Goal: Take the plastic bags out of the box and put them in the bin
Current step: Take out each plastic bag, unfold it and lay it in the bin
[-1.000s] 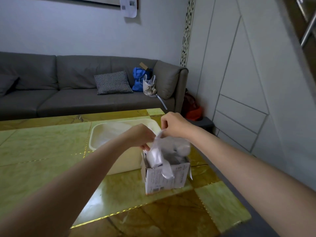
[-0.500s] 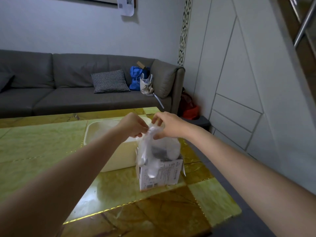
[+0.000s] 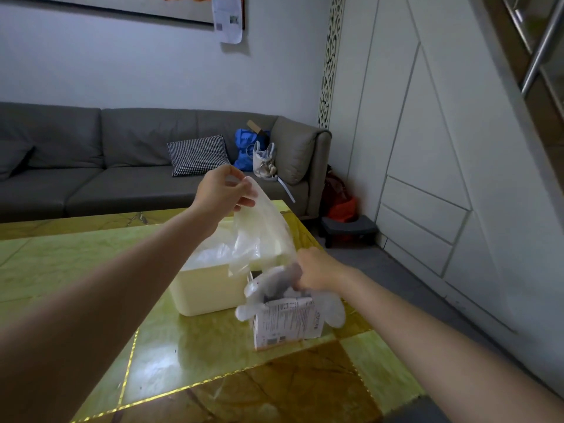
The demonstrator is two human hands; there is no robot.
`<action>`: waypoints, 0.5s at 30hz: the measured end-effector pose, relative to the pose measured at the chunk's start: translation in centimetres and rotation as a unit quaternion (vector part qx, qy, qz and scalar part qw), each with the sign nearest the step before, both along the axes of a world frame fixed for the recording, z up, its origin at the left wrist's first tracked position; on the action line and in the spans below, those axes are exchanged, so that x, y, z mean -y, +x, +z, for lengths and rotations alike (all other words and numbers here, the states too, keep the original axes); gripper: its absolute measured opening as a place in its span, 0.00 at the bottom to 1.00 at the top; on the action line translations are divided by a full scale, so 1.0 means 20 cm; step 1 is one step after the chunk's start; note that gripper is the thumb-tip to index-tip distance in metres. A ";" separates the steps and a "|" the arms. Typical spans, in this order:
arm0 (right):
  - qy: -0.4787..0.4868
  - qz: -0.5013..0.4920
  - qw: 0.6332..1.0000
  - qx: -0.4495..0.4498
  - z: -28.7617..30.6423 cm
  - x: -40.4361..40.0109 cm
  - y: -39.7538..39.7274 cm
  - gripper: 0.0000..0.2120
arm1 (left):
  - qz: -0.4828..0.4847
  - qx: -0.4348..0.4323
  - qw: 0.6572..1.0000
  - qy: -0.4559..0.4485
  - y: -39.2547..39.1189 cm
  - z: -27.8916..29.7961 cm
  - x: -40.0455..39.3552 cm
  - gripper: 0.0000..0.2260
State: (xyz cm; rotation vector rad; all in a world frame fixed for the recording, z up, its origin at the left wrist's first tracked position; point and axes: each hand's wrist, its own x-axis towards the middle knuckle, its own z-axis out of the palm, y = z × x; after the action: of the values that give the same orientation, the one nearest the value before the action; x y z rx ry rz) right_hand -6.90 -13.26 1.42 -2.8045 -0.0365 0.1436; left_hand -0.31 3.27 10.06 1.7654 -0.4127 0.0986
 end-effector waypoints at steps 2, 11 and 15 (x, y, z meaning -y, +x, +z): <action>-0.033 0.020 0.998 -0.058 0.03 0.00 0.00 0.11 | -0.001 0.015 1.000 0.015 0.01 0.00 -0.01 0.01; 0.392 -0.039 0.919 0.037 0.47 0.04 0.04 0.27 | -0.107 0.188 0.935 0.281 -0.03 0.02 0.01 0.12; 0.377 -0.044 0.924 0.033 0.46 -0.02 0.06 0.17 | -0.125 0.198 0.924 0.303 -0.04 -0.02 0.01 0.11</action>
State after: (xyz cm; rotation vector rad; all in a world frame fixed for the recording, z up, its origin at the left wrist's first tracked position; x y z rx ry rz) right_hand -5.67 -12.88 10.54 -2.0319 0.0176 0.0037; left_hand -1.06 3.06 9.65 2.2853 -1.0467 0.1590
